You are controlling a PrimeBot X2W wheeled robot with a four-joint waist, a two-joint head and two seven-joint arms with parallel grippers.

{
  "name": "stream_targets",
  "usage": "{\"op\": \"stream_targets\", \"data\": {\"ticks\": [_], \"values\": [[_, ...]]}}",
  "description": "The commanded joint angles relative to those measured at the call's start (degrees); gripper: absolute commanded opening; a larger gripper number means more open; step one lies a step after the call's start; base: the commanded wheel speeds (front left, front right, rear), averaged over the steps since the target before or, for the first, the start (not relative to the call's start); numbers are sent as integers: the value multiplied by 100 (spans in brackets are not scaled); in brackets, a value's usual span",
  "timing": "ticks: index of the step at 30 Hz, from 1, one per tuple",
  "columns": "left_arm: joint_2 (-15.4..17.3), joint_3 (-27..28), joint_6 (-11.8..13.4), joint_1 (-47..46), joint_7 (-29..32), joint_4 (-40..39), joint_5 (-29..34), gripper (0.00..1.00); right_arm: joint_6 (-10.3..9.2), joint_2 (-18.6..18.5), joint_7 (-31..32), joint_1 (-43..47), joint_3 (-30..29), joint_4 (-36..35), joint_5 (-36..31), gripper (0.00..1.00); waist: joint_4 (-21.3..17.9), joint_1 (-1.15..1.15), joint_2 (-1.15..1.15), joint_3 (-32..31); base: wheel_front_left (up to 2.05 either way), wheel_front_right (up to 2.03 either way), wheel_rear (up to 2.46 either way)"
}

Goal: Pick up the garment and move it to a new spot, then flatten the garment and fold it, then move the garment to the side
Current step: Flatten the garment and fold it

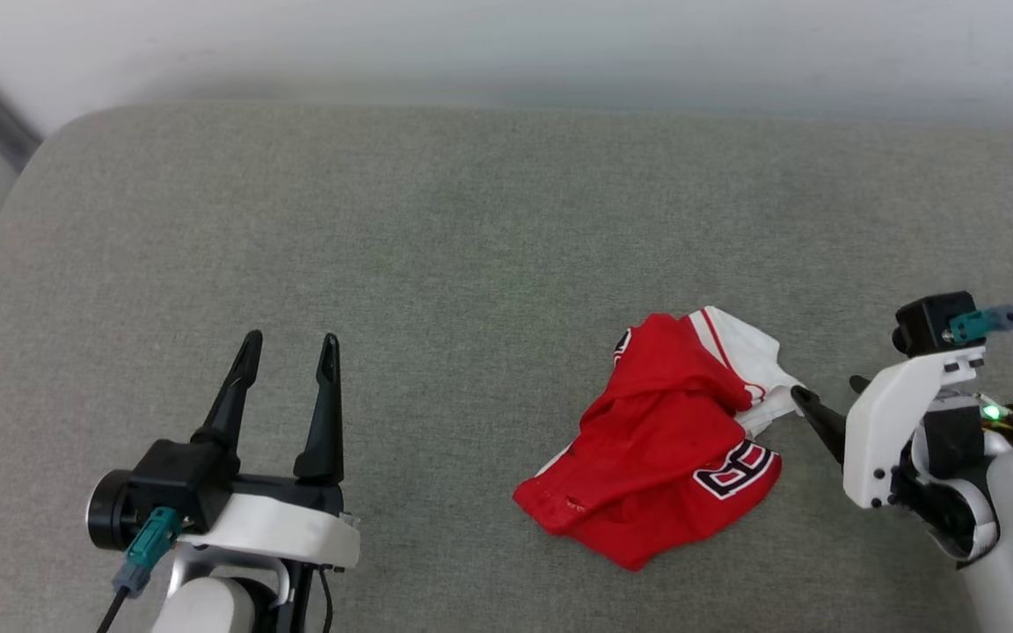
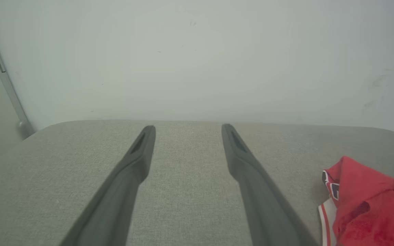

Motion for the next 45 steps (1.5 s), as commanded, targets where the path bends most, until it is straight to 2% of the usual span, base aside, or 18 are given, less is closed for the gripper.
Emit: {"op": "stream_targets", "data": {"ticks": [1,6,14,15,16,17,18,25,29,35,40,45], "values": [[-83,32,-74,-148,-32,9,51,100,-2,-136,163,-282,206,136,139,100,208,-1,0,263,0,0,0],[-276,114,-235,-281,-33,80,148,100,-2,-392,665,-665,781,552,462,100,342,-1,0,493,0,0,0],[-489,279,-446,-358,-33,219,279,100,-2,-533,1457,-657,1347,1182,941,100,436,-1,0,577,0,0,0],[-507,305,-469,-358,-29,234,296,100,-1,-530,1551,-671,1391,1222,1010,87,443,-1,0,574,0,0,0],[-523,329,-500,-359,-29,252,315,100,-1,-544,1590,-715,1443,1222,1033,34,450,-1,0,571,0,0,0],[-541,349,-520,-360,-29,272,338,100,-1,-564,1580,-789,1477,1199,1044,3,456,-1,0,566,0,0,0],[-562,374,-544,-358,-29,292,352,100,-1,-580,1511,-871,1499,1157,1054,0,459,-1,0,555,0,0,0],[-664,559,-641,-212,-30,401,445,100,-2,-775,459,-1524,1502,671,775,0,337,-1,0,340,0,0,0],[-678,691,-712,-85,-29,448,523,100,-3,-814,-170,-1568,1228,137,432,0,58,-1,0,62,0,0,0],[-687,779,-740,51,-30,429,564,100,-2,-795,-396,-625,289,-669,-30,0,-259,-1,0,-107,0,0,0],[-675,818,-748,129,-29,418,585,100,-2,-524,-273,682,-474,-1166,-295,0,-473,-1,0,-140,0,0,0],[-647,823,-764,168,-29,458,597,100,-2,-9,-291,1816,-983,-1051,-355,0,-587,-1,0,-177,0,0,0]]}}
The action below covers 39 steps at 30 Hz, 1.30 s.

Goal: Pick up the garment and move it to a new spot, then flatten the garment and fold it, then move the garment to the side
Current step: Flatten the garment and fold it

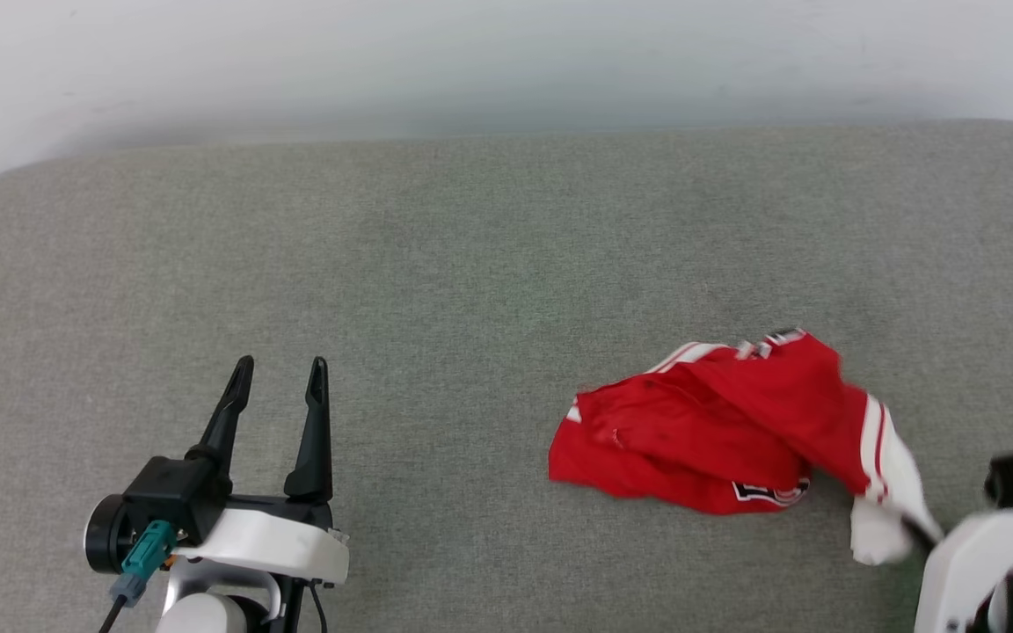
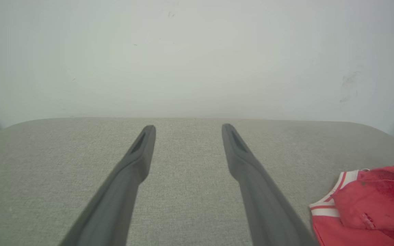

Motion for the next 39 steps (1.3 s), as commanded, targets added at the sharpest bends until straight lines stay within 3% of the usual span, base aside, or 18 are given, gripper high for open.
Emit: {"op": "stream_targets", "data": {"ticks": [1,4,6,7,8,9,12,19,30,39], "values": [[37,7,-7,73,-14,15,15,100,-3,148,-50,240,-86,118,-41,0,-36,0,0,-24,0,0,0],[58,3,1,101,-15,34,12,100,-3,366,-128,547,-199,466,-77,2,-68,0,0,-61,0,0,0],[79,5,10,122,-9,50,1,100,-3,501,-237,644,-213,678,-66,47,-83,0,0,-92,0,0,0],[86,6,15,134,0,60,-8,100,-3,558,-374,645,-222,715,-51,100,-89,0,0,-114,0,0,0],[98,10,24,151,18,63,-9,100,-3,590,-564,618,-253,715,-90,100,-94,0,0,-138,0,0,0],[120,6,34,219,44,83,-34,100,-3,679,-1304,487,-312,586,-116,100,-96,0,0,-222,0,0,0],[136,6,54,273,63,96,-49,100,-3,766,-2058,405,-341,448,-157,100,-92,0,0,-319,0,0,0],[178,29,100,447,126,139,-108,100,-3,842,-3081,315,-203,39,-497,100,-106,0,0,-535,0,0,0],[280,-6,256,685,493,68,-89,100,-4,1052,-2992,698,246,-791,-812,100,-169,0,0,-814,0,0,0],[383,-504,-104,-44,1467,55,-77,100,-3,1142,-2843,656,632,-1614,-825,100,-451,0,0,-549,0,0,0]]}}
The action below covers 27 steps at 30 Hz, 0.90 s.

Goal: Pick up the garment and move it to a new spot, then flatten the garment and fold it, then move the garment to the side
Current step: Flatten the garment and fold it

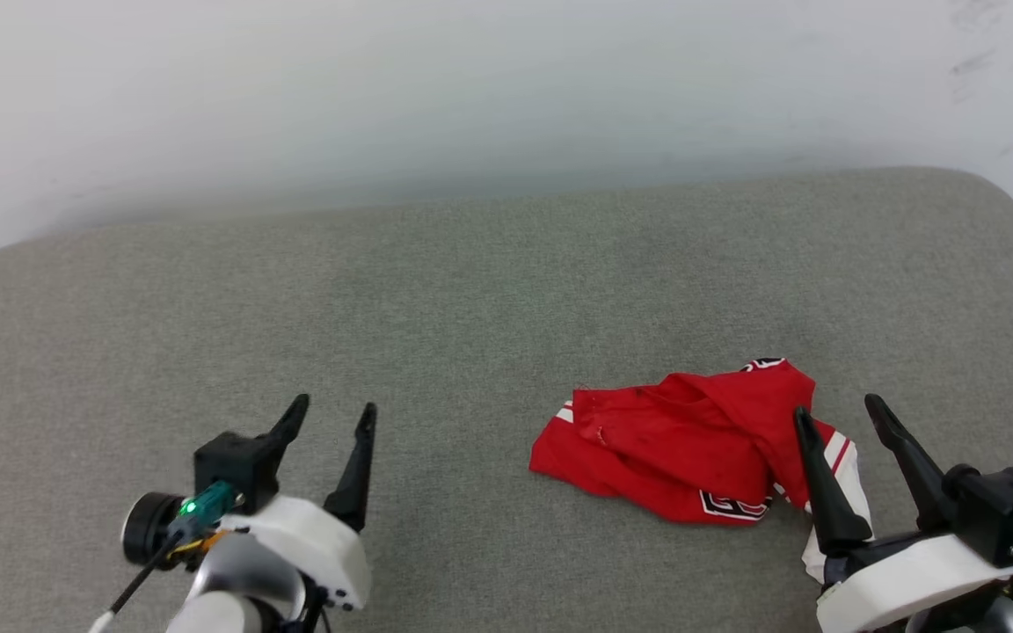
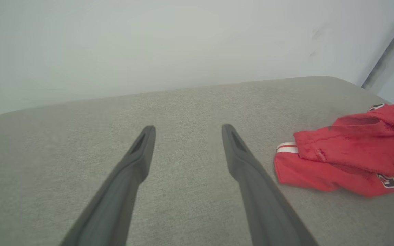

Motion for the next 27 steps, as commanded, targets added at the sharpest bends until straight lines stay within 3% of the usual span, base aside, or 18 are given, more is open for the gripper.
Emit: {"op": "stream_targets", "data": {"ticks": [1,12,22,27], "values": [[4,-96,-64,-174,113,11,24,100,-2,28,26,-42,40,-99,22,100,-103,0,0,109,0,0,0],[-126,-1092,-505,-1769,1472,517,-257,100,-2,78,13,-279,276,-565,73,100,-589,0,0,842,0,0,0],[103,-2194,-558,-2768,2946,1164,-1131,100,-2,86,-195,-528,325,-351,218,100,-899,0,0,1425,0,0,0],[363,-2664,-559,-3077,3323,1267,-1571,100,-2,86,-328,-609,350,-186,318,100,-986,0,0,1545,0,0,0]]}}
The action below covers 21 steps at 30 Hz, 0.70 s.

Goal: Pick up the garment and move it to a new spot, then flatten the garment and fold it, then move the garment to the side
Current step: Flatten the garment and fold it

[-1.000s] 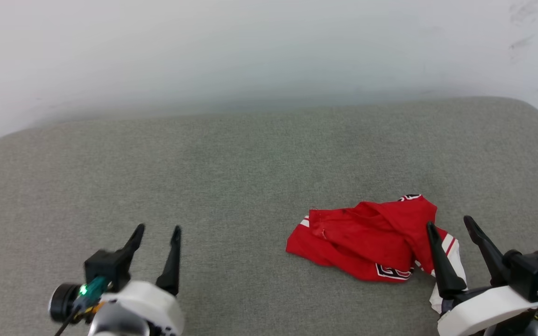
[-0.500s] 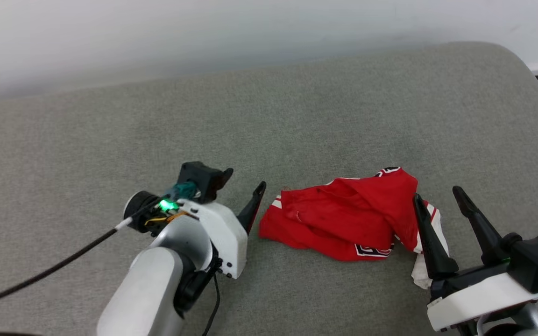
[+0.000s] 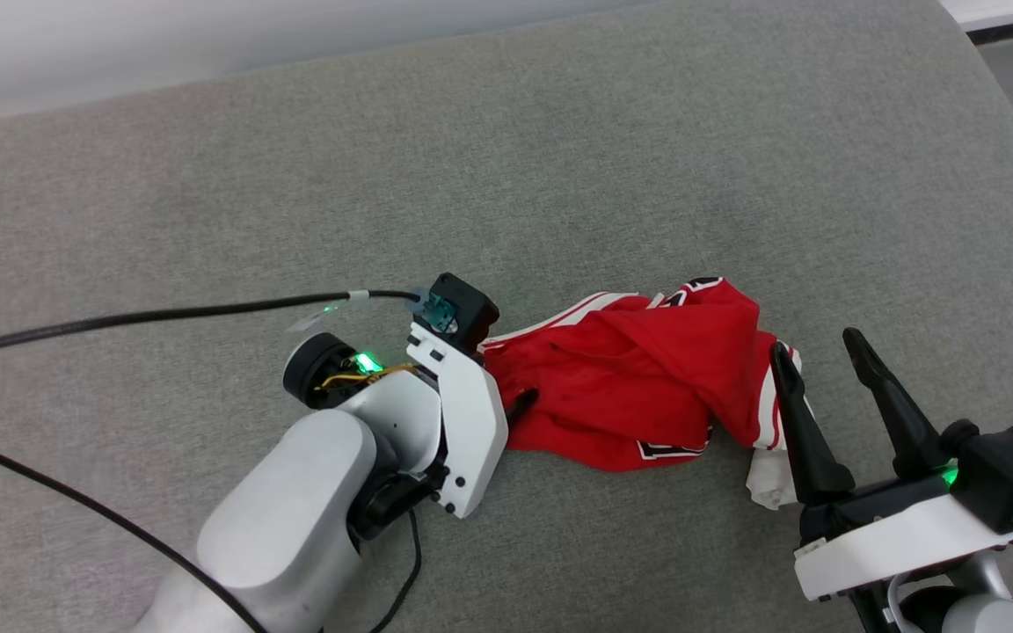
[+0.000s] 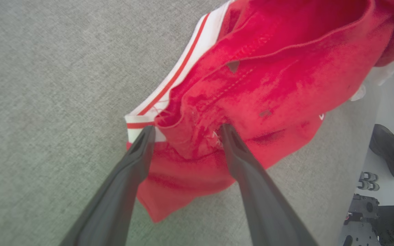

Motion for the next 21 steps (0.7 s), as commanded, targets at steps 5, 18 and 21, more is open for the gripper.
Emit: {"op": "stream_targets", "data": {"ticks": [5,18,21], "values": [[219,-313,-10,-249,-40,-10,-240,0,-2,17,-117,-139,-30,172,102,100,-49,-1,0,31,0,0,0],[720,-210,182,-22,-1326,-1092,125,0,-2,17,27,-9,-298,198,0,100,405,-1,0,-449,0,0,0],[896,-220,315,338,-1305,-1570,117,0,-2,16,94,23,-333,139,-68,100,558,-1,0,-613,0,0,0]]}}
